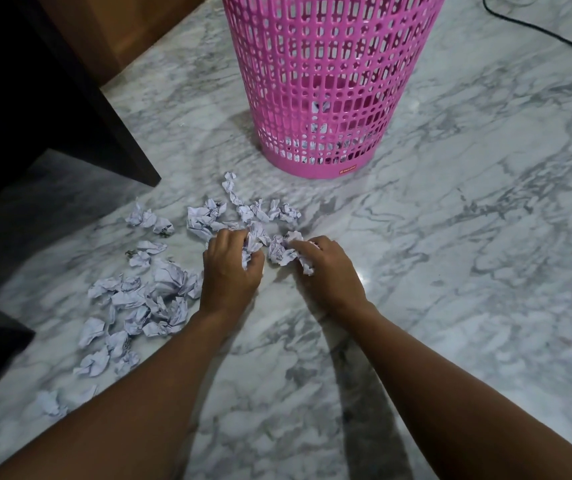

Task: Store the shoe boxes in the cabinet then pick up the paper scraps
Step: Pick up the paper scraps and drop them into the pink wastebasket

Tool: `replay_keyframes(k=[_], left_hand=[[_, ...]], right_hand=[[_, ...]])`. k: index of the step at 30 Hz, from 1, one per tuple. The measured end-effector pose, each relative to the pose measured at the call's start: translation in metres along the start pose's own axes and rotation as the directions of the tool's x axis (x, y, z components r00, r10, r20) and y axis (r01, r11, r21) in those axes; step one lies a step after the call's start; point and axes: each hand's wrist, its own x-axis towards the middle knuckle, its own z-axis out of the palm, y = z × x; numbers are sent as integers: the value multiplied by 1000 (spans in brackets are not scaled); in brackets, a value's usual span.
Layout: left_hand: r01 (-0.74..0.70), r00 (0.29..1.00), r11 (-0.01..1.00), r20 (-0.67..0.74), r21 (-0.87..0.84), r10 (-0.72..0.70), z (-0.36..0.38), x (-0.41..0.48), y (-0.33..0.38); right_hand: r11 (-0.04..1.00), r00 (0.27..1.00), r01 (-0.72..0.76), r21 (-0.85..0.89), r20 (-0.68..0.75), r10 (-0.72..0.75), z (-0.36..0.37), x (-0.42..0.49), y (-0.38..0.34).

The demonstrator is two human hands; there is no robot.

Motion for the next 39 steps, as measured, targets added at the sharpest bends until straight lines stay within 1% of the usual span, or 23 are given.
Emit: replay_keyframes(k=[3,5,6,8,10,14,16,20,23,25,28,31,33,34,36,38,39], left_hand=[[55,997,996,58,65,-59,5,-9,-6],[79,990,988,106,136,-94,9,-19,-10],[76,988,983,118,166,-96,11,-24,-11],[78,987,978,120,192,-102,13,-28,-12],[82,988,975,115,204,-108,14,-28,-12],[70,990,970,100,231,-95,17,-30,-13],[65,993,970,84,233,-86,18,-30,-14],[39,997,978,55,204,-51,15,-28,-12],[53,998,965,27,256,-62,13,-30,-10],[49,998,960,17,274,-55,12,-30,-9],[21,1000,966,4,257,-23,8,-26,-6],[30,999,970,10,242,-33,-2,-22,-2],[20,999,971,21,237,-26,-9,-23,-3],[11,998,970,51,241,-24,-13,-26,-5],[-3,977,964,204,267,-53,-19,-32,-8],[7,923,953,365,303,-123,-19,-38,-9],[16,900,946,408,323,-154,-16,-40,-10]], right_hand=[[990,995,-100,98,-3,101,-8,7,-4],[971,985,-153,185,-53,165,-15,15,-7],[966,982,-155,207,-72,173,-19,20,-9],[973,991,-100,210,-68,116,-19,29,-17],[984,1000,-22,175,8,20,-12,33,-25],[995,983,74,71,162,-84,9,25,-30],[993,979,113,20,167,-115,15,19,-27],[992,988,125,-18,96,-123,20,15,-24],[987,980,158,-3,126,-157,27,16,-22],[991,982,133,24,135,-135,28,17,-22],[994,994,47,94,96,-56,23,14,-23],[973,996,-64,220,73,49,13,16,-27],[947,989,-139,290,-6,147,8,22,-25],[943,981,-158,294,-59,183,5,26,-23],[947,970,-166,276,-128,207,0,35,-18],[955,973,-149,256,-134,188,-8,47,-17],[962,977,-137,238,-130,171,-11,55,-17]])
